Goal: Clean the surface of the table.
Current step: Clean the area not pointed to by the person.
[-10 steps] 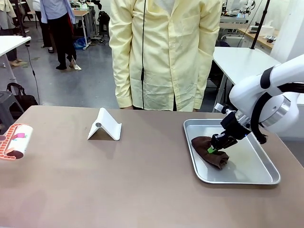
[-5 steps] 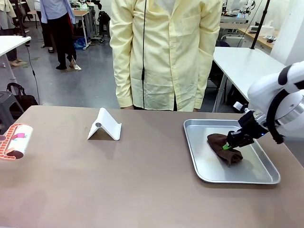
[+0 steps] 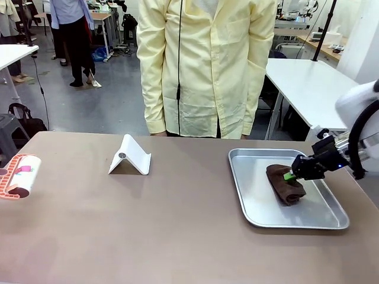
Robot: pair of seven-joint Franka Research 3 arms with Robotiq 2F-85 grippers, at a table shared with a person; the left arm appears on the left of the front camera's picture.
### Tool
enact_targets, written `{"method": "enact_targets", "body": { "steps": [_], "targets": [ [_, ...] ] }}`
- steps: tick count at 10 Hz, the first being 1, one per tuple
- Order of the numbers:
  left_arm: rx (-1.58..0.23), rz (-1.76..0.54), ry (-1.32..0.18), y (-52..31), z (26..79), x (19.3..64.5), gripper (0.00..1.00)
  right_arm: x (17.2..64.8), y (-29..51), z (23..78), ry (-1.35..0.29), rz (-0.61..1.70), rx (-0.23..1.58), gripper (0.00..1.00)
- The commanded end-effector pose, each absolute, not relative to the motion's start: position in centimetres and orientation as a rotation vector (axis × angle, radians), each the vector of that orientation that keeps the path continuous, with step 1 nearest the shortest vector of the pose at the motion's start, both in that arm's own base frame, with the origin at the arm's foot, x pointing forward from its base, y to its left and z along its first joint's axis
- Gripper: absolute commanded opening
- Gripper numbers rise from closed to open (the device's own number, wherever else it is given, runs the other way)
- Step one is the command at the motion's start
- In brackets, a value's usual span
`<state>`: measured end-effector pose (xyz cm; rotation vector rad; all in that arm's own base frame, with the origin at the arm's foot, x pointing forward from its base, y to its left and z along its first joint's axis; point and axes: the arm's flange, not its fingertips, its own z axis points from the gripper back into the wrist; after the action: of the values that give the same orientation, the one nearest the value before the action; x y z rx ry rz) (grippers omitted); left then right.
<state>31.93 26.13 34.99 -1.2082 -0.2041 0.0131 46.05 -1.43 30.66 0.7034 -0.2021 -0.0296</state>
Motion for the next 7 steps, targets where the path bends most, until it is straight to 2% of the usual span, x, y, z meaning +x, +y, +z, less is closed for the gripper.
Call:
{"method": "enact_targets", "body": {
  "steps": [1, 4, 5, 7],
  "targets": [
    [-1.207, 0.010, -0.207, 26.0, 35.3, 31.6, 0.22, 45.4, -2.6, 31.7, -0.164, -0.086, 0.981, 0.04],
    [-1.207, 0.010, -0.207, 26.0, 35.3, 31.6, 0.22, 43.8, -3.7, 34.0, -0.034, -0.075, 1.227, 0.04],
    [-1.207, 0.010, -0.207, 26.0, 35.3, 31.6, 0.22, 41.0, -6.1, 37.4, 0.140, 0.014, 1.374, 0.04],
    [-1.207, 0.010, -0.207, 26.0, 35.3, 31.6, 0.22, 40.0, -7.1, 38.2, 0.128, 0.036, 1.408, 0.04]
  ]
}}
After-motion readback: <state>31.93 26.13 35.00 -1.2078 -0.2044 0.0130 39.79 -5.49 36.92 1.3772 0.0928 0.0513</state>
